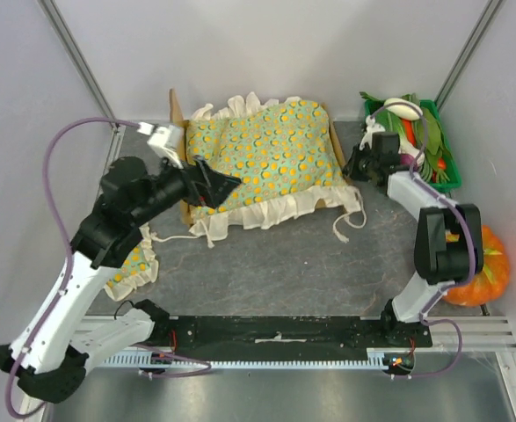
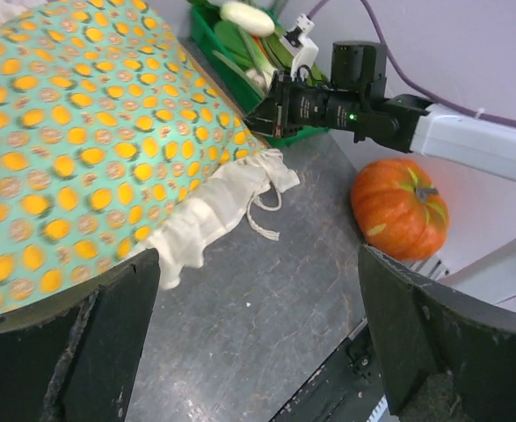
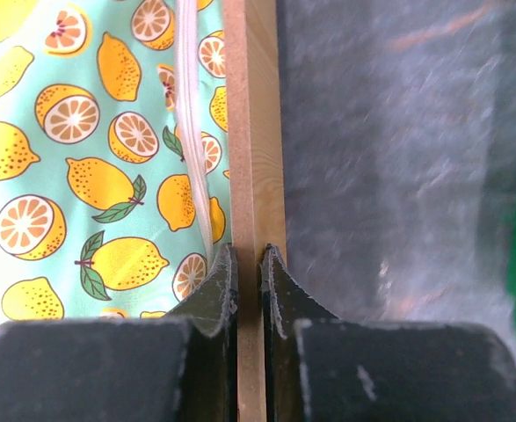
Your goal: Set up the pet bed
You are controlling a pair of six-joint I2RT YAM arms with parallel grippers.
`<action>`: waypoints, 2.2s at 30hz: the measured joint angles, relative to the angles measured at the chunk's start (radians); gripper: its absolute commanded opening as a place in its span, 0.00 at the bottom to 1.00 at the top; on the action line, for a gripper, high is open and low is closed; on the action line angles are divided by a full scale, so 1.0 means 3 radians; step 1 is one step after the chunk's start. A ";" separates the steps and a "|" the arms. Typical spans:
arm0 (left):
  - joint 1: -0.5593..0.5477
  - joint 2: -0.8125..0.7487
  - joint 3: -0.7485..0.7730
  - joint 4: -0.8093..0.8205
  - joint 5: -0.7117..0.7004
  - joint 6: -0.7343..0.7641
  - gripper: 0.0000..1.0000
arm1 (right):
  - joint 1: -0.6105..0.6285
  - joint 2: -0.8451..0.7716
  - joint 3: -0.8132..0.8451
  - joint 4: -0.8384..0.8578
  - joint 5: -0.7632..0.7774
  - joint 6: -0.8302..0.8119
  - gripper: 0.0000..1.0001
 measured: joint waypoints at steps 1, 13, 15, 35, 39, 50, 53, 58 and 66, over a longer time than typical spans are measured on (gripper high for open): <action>-0.0191 0.0058 0.0010 0.0013 -0.0135 0.0036 1.00 | 0.0041 -0.0123 -0.0146 0.0018 0.0020 0.0018 0.04; -0.1929 0.1218 -0.0412 0.0465 -0.1378 0.0627 0.99 | 0.0893 -0.1657 -0.1823 0.0469 0.0627 0.1052 0.03; -0.2046 0.1368 -0.0516 0.0577 -0.1439 0.0693 0.99 | 0.0984 -0.1743 -0.1916 0.0518 0.0689 0.1156 0.05; -0.2308 0.2350 -0.0713 0.1268 -0.2248 0.0725 0.07 | 0.0999 -0.2504 -0.2018 -0.0277 0.0559 0.1059 0.59; -0.2313 0.2309 -0.0708 0.1305 -0.2372 0.0707 0.02 | 0.0984 -0.2771 -0.1960 -0.0652 0.0598 0.0936 0.62; -0.1937 0.1765 -0.0793 0.1161 -0.2144 0.0659 0.02 | 0.0984 -0.3442 -0.1929 -0.1366 0.0324 0.0631 0.64; -0.1806 0.1541 -0.0856 0.1177 -0.2015 0.0618 0.02 | 0.0984 -0.3433 -0.1929 -0.1423 0.0243 0.0595 0.64; -0.1567 0.1364 -0.0968 0.1185 -0.1770 0.0521 0.02 | 0.0984 -0.3367 -0.1929 -0.1464 0.0134 0.0535 0.65; -0.1213 0.1258 -0.1208 0.1190 -0.1436 0.0389 0.02 | 0.0984 -0.3262 -0.1929 -0.1357 0.0037 0.0467 0.62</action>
